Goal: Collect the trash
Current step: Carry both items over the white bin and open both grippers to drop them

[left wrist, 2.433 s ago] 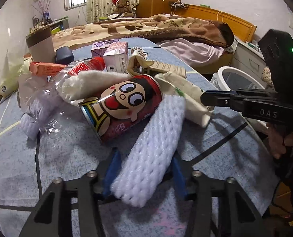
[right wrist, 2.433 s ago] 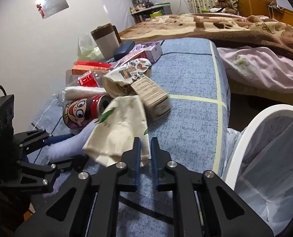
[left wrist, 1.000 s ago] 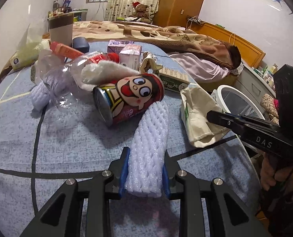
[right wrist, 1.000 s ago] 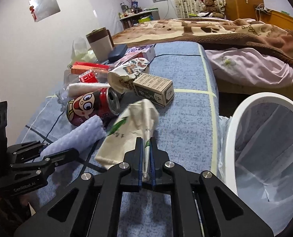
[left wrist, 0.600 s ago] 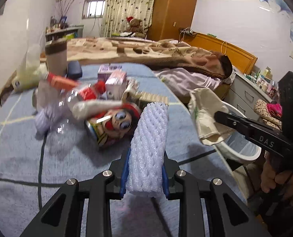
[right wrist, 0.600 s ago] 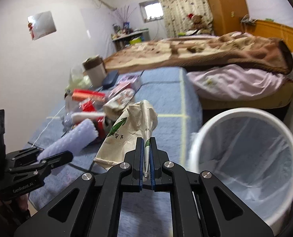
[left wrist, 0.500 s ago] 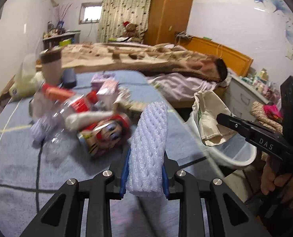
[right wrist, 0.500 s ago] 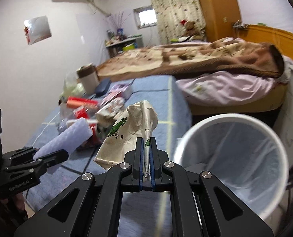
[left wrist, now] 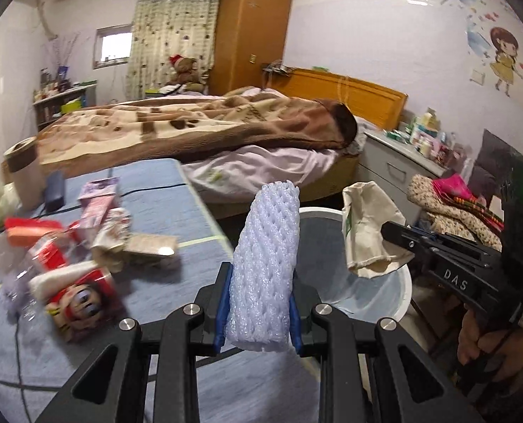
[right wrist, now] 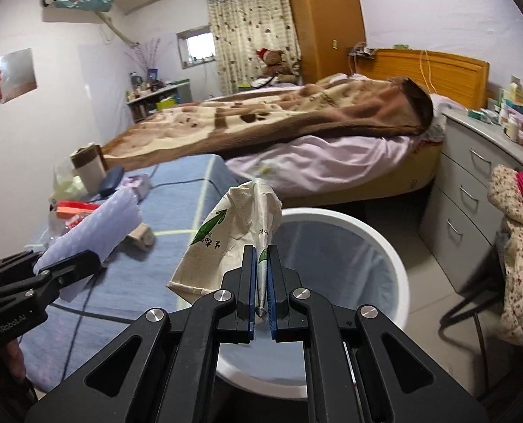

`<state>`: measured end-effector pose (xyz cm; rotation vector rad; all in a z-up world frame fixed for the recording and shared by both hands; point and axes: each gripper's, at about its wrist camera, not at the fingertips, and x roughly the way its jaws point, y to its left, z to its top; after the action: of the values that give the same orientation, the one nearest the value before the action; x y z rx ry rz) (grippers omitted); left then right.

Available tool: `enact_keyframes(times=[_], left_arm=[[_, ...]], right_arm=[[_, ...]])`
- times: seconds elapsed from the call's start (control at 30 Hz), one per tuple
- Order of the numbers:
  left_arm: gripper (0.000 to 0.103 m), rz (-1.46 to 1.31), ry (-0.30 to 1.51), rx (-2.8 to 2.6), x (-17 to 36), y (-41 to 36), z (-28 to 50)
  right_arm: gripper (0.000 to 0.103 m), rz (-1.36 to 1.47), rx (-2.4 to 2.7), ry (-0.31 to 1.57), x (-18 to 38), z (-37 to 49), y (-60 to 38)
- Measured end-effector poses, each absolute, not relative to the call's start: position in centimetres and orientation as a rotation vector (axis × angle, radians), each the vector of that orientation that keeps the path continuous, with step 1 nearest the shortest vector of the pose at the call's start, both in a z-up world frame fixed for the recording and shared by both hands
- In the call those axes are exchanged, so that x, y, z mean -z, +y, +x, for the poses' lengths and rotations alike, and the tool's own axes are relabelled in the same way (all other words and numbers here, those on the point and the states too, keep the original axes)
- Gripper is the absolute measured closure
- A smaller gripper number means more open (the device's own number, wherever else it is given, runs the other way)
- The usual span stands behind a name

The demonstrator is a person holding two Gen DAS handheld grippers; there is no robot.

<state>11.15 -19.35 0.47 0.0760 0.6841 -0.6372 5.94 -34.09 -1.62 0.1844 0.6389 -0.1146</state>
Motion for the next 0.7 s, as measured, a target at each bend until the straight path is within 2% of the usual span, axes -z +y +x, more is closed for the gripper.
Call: enact_keyframes(times=[0.53, 0.57, 0.63, 0.7], left_arm=[[0.075, 0.117, 0.768, 0.748, 2.6, -26.3, 11.8], [0.074, 0.116, 0.772, 0.753, 2.7, -26.5, 11.9], [0.066, 0.133, 0.766, 0.746, 2.8, -26.8, 12.0], [0.064, 0.132, 0.776, 0.758, 3.1, -27.0, 12.1]], right_arm=[[0.097, 0.118, 0.272, 0.721, 3.3, 5.9, -37.1], [0.097, 0.121, 0.274, 0.730, 3.5, 6.0, -37.3], [0.097, 0.122, 0.283, 0.747, 3.9, 6.0, -37.7], [0.096, 0.112, 0.293, 0.769, 4.3, 6.2, -37.8]])
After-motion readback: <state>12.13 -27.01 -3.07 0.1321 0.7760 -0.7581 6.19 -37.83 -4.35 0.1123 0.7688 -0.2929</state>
